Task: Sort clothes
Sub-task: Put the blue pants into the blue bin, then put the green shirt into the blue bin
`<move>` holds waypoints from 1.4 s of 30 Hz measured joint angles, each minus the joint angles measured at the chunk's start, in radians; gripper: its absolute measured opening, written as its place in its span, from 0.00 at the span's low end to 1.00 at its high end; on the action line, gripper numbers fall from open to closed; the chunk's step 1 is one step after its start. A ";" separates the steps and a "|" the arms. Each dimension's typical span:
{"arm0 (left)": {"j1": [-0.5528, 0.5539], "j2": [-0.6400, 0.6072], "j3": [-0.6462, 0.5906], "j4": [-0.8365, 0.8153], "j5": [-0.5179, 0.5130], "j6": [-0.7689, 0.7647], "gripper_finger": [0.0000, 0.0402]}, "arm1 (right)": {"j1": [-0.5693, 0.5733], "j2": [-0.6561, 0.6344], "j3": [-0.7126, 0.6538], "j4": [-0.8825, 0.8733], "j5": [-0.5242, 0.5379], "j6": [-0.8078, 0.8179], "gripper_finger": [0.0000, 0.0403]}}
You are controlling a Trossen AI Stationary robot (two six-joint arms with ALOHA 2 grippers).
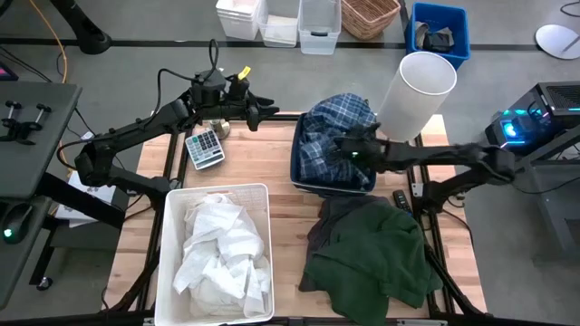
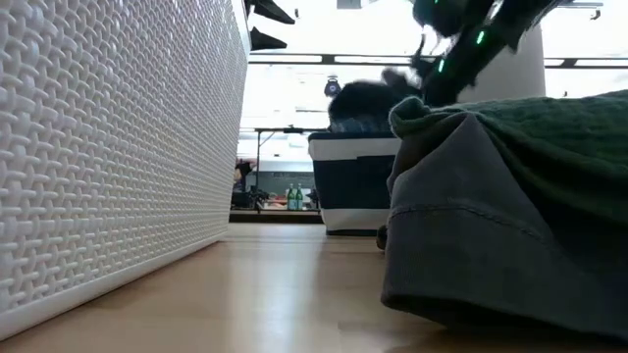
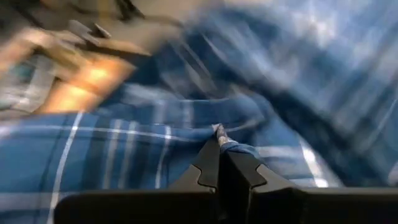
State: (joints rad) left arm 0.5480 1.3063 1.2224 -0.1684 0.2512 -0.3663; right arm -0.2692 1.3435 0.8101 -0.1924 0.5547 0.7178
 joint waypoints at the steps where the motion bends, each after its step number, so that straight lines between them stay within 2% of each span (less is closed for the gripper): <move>1: 0.000 0.000 0.000 -0.001 0.000 -0.005 0.55 | -0.019 0.042 -0.006 -0.005 -0.028 0.044 0.00; 3: 0.000 0.000 0.000 -0.008 0.000 -0.008 0.55 | -0.044 0.116 -0.017 -0.007 -0.105 0.092 0.00; 5: 0.000 0.000 0.000 -0.020 0.000 -0.002 0.55 | -0.055 0.179 -0.023 0.003 -0.227 0.104 0.00; 8: 0.000 0.000 0.000 -0.035 0.000 0.001 0.55 | -0.040 0.249 -0.024 -0.016 -0.359 0.071 0.01; 12: 0.000 0.000 0.000 -0.055 0.000 0.002 0.55 | -0.008 0.279 -0.022 -0.073 -0.502 0.013 0.11; 15: 0.000 0.000 0.000 -0.064 0.000 0.024 0.55 | 0.034 0.260 -0.021 -0.151 -0.561 -0.027 0.21; 18: 0.000 0.000 0.000 -0.073 0.000 0.052 0.55 | 0.066 0.226 -0.023 -0.240 -0.559 -0.050 0.30; 21: 0.000 0.000 0.000 -0.074 -0.001 0.062 0.55 | 0.080 0.196 -0.024 -0.279 -0.495 -0.022 0.38; 28: 0.000 0.000 0.000 -0.074 -0.001 0.063 0.55 | 0.069 0.176 -0.015 -0.193 -0.471 0.055 0.51; 32: 0.000 0.000 0.000 -0.074 -0.001 0.063 0.55 | 0.053 0.175 0.050 -0.239 -0.525 -0.024 0.54; 35: 0.000 0.000 0.000 -0.075 -0.001 0.063 0.55 | 0.052 0.172 0.148 -0.374 -0.519 -0.091 0.53; 40: 0.000 0.000 0.000 -0.076 -0.001 0.063 0.55 | 0.052 0.171 0.329 -0.598 -0.345 -0.201 0.53; 42: 0.000 0.000 0.000 -0.076 -0.001 0.063 0.55 | 0.043 0.171 0.386 -0.649 -0.323 -0.234 0.52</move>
State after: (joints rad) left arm 0.5483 1.3064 1.2224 -0.2440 0.2501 -0.3031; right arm -0.2265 1.5143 1.1958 -0.8419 0.2313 0.4836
